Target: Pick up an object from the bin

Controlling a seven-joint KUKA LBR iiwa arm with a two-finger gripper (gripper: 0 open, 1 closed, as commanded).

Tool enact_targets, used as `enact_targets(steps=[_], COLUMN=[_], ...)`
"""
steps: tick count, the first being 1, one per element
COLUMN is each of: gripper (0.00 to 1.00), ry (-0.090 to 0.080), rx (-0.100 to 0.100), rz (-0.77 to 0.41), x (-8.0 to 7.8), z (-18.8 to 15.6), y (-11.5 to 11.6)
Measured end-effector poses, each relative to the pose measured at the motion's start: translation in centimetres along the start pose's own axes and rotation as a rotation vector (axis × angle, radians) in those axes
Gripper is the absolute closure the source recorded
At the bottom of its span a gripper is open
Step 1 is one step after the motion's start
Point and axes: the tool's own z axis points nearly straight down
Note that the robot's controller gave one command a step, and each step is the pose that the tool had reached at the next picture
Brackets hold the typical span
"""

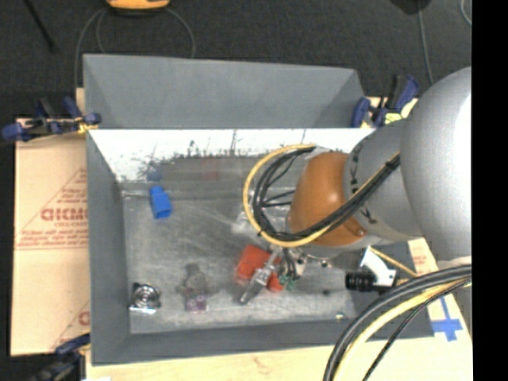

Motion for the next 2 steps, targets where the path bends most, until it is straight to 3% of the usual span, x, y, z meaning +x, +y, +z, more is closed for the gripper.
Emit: enact_targets(steps=[1, 2], gripper=[0.00, 1.00], ry=[0.007, -0.005], rx=[0.003, -0.001], rz=[-0.004, -0.003], x=[-0.20, -0.57], z=[-0.21, -0.44], y=[0.11, 0.16])
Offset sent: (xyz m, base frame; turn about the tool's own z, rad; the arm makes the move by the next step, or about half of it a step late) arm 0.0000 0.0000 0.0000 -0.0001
